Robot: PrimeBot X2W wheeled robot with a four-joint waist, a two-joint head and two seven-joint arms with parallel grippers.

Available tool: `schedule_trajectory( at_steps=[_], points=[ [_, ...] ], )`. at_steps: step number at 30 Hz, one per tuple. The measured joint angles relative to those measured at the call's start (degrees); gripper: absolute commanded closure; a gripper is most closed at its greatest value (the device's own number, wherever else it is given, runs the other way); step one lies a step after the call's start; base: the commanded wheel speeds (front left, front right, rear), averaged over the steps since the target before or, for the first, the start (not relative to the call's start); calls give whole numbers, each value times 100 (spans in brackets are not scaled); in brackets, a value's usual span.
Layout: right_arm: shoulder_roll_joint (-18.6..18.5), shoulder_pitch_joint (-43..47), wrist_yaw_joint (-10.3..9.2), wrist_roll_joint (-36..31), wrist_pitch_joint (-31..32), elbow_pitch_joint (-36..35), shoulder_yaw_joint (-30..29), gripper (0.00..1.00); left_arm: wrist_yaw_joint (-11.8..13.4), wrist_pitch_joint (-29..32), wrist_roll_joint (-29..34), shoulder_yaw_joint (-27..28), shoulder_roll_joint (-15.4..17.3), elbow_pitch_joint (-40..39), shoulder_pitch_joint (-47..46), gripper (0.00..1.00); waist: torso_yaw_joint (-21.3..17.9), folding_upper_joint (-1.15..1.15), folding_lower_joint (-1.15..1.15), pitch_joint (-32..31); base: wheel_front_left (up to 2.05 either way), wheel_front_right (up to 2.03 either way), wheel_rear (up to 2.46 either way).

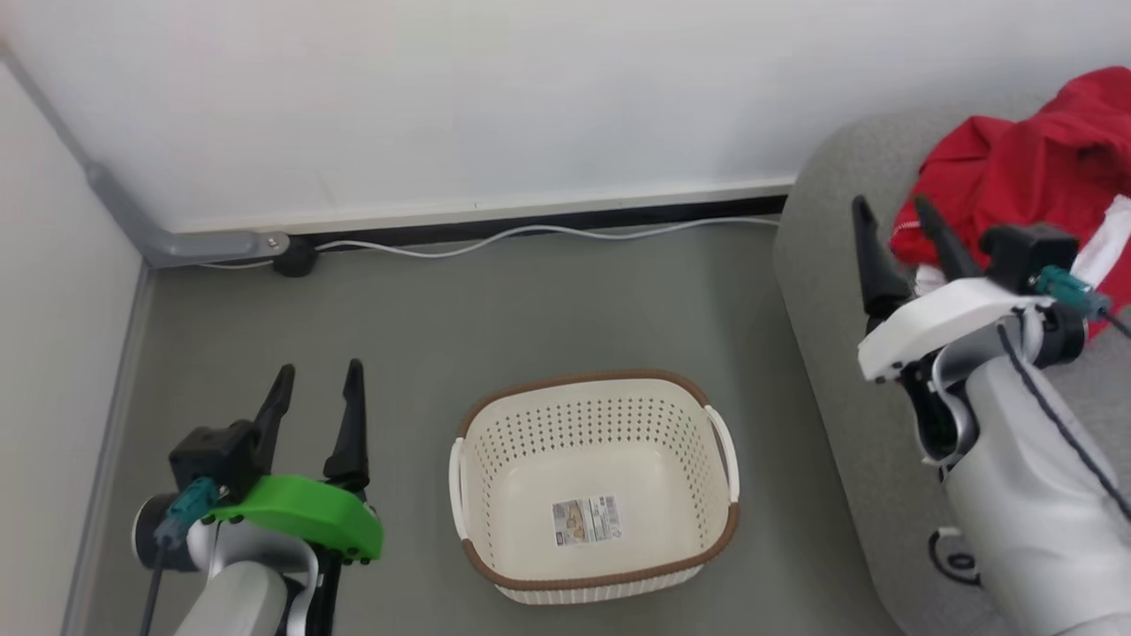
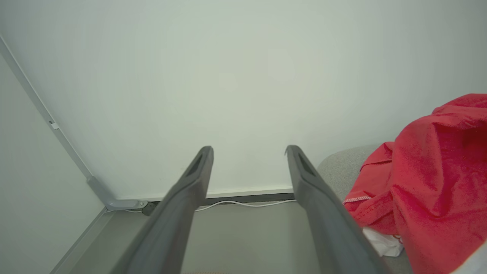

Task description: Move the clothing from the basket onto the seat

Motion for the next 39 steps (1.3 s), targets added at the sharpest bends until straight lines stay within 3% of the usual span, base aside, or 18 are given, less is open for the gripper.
schedule_trajectory(
  at_steps=[9,22,39],
  points=[
    [480,807,-207,-20,-1,-371,226,0,42,-4,8,556,105,-29,520,0,278,0,0,-332,0,0,0],
    [510,1688,-497,-125,-1,-853,552,0,43,-5,292,1277,114,-337,1147,0,353,0,0,-515,0,0,0],
    [531,2437,-843,-124,0,-1569,534,0,43,-5,614,1615,-48,-764,1889,0,238,0,0,-640,0,0,0]
  ],
)
